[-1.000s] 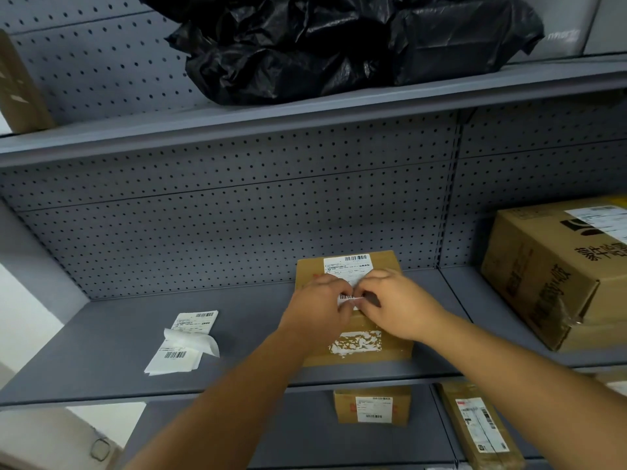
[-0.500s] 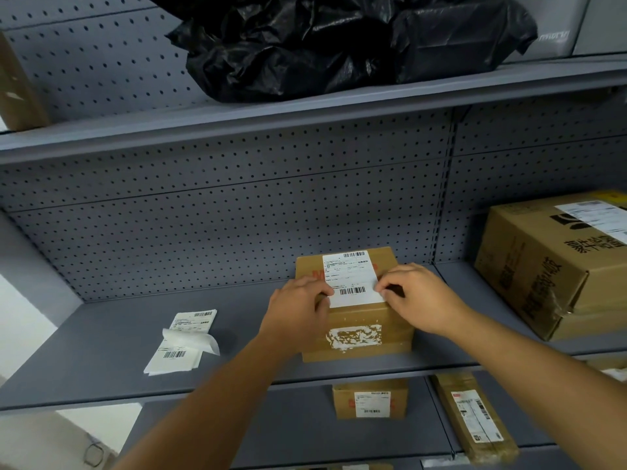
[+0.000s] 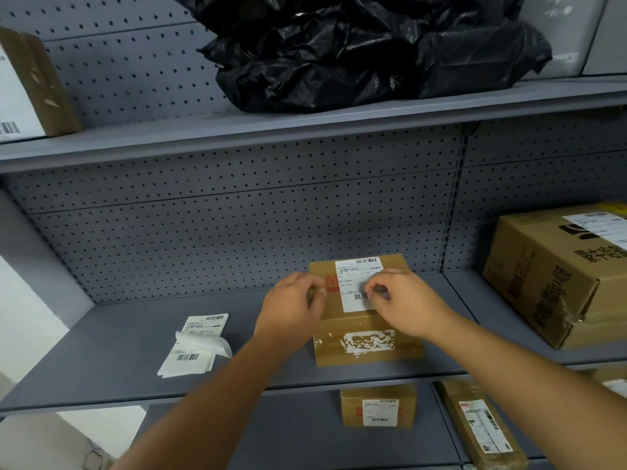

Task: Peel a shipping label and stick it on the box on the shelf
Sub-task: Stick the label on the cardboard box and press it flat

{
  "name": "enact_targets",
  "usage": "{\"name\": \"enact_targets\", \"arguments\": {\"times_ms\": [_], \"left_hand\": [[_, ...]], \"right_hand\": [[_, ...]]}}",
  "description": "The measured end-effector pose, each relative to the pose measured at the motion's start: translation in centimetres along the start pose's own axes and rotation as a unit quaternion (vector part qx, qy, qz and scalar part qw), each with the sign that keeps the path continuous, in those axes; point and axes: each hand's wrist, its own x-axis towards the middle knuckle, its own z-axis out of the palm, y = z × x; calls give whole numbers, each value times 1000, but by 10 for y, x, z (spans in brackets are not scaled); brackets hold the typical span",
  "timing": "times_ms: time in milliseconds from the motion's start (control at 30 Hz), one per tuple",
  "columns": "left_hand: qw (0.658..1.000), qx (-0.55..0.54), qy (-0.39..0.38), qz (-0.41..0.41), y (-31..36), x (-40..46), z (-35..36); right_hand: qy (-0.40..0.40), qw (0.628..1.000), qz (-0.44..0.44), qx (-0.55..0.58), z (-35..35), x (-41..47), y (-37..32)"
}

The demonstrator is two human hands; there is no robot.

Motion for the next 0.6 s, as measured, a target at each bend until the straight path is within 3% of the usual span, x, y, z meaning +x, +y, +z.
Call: {"name": "enact_targets", "arguments": {"times_ms": [600], "left_hand": [[989,-7,56,-135,-97,-32,-70]], "right_hand": [[-59,997,-20,47,63,45,-125]]}}
